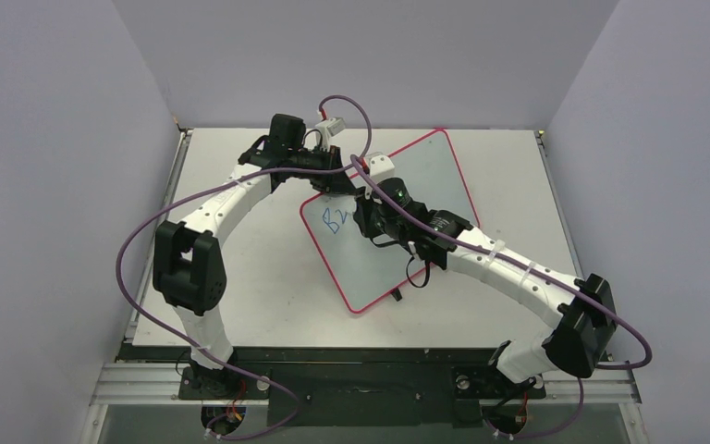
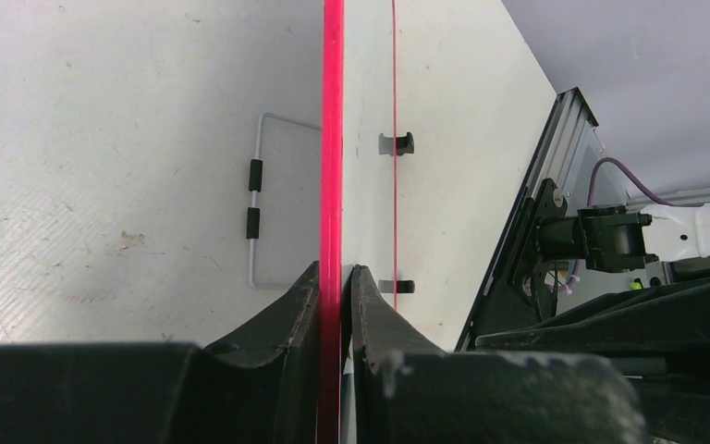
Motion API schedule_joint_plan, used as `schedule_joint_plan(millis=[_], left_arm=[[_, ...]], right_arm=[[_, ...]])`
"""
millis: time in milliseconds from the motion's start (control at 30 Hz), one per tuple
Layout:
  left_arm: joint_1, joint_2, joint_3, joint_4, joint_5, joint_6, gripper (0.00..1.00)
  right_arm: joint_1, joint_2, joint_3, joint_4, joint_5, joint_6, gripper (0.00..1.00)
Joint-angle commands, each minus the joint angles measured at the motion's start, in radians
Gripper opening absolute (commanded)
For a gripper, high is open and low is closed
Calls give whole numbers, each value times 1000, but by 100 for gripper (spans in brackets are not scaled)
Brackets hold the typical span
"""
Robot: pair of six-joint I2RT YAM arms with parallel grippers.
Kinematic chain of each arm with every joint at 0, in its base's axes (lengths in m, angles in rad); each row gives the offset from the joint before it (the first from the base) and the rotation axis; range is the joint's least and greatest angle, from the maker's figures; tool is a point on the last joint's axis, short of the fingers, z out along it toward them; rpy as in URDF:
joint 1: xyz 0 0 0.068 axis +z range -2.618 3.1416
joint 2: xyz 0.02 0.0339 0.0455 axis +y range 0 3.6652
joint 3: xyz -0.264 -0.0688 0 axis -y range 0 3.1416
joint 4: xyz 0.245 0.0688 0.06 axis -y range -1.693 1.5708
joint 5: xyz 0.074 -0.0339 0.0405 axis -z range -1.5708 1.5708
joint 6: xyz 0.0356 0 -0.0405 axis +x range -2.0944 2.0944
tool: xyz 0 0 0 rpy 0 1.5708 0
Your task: Write a sentence on the whiteboard
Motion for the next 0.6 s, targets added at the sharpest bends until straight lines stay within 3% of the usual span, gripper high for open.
schedule_joint_plan(millis=[0,567], left_arm=[[-3,-73,10,82,-54,89,0],[-8,-75,11,79,-59,90,0]], right_arm=[[-13,-49,27,25,37,-9,0],[-22,-16,-3,43,19,5,0]])
